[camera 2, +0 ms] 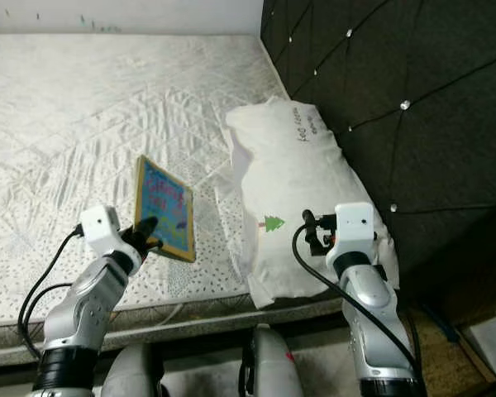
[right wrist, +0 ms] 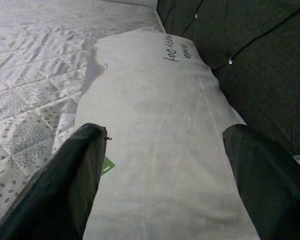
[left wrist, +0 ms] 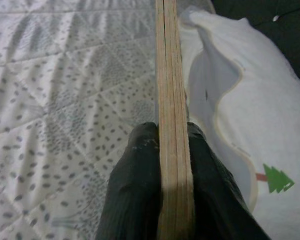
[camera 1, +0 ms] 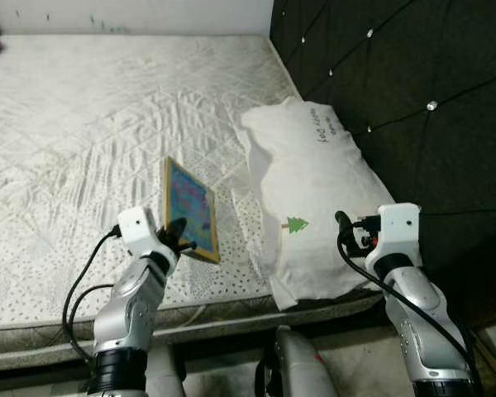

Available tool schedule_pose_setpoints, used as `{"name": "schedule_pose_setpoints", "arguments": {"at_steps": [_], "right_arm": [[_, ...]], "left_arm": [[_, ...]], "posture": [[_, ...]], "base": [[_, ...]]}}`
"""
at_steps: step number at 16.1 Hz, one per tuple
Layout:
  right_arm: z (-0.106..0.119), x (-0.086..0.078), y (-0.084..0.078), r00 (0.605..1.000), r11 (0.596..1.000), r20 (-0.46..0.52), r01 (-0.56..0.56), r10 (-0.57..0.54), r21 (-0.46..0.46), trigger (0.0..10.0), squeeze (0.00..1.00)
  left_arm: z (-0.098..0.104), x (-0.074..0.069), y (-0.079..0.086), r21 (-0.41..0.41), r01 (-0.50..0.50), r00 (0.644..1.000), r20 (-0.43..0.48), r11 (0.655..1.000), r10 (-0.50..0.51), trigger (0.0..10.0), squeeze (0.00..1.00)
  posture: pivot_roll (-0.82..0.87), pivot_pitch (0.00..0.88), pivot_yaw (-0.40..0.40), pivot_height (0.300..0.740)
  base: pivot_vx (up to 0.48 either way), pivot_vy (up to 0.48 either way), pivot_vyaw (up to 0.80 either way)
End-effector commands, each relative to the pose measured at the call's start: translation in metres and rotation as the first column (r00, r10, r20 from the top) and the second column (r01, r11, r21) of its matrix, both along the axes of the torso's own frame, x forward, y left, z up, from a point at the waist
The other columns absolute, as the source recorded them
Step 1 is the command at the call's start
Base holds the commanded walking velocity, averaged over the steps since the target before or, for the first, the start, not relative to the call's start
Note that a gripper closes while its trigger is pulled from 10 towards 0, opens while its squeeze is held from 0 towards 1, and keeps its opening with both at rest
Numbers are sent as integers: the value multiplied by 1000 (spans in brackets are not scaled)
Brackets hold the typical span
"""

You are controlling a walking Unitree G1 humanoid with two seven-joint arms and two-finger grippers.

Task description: Clean up the room

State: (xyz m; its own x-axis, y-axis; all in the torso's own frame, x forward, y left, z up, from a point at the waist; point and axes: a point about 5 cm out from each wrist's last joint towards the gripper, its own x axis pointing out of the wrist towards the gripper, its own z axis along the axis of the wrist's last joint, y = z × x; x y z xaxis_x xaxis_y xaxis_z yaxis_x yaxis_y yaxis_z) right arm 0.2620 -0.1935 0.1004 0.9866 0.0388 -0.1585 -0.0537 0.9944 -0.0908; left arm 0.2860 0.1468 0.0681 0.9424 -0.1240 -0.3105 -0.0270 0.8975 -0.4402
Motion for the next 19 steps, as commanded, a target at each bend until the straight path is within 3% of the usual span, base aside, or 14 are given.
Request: {"name": "schedule_pose_setpoints", "arguments": {"at_steps": [1,3,9,14,19], "right_arm": [[5,-1,-4,1000,1000,13,3,-3,-3,10000,0],[6,0,-3,1000,1000,8,1,-1,-7,10000,0],[6,6,3,999,1000,16,-28,28,2,10000,0],[7,5,4,999,1000,15,-28,28,12,10000,0],[8,3,3,999,1000,20,-27,26,17,10000,0]], "left_arm": [[6,5,-4,-12,18,999,28,1000,-18,10000,0],[5,8,-4,-9,19,1000,24,1000,-18,10000,0],[7,16,8,-21,-54,998,37,998,55,10000,0],[4,22,13,-46,-61,998,26,997,62,10000,0],[7,23,20,-58,-129,990,56,990,132,10000,0]], "posture": [[-165,84,-64,630],[-161,79,-65,610],[-156,56,-62,605],[-166,63,-61,551],[-170,76,-63,551]], "base": [[0,0,0],[0,0,0],[0,0,0],[0,0,0],[0,0,0]]}}
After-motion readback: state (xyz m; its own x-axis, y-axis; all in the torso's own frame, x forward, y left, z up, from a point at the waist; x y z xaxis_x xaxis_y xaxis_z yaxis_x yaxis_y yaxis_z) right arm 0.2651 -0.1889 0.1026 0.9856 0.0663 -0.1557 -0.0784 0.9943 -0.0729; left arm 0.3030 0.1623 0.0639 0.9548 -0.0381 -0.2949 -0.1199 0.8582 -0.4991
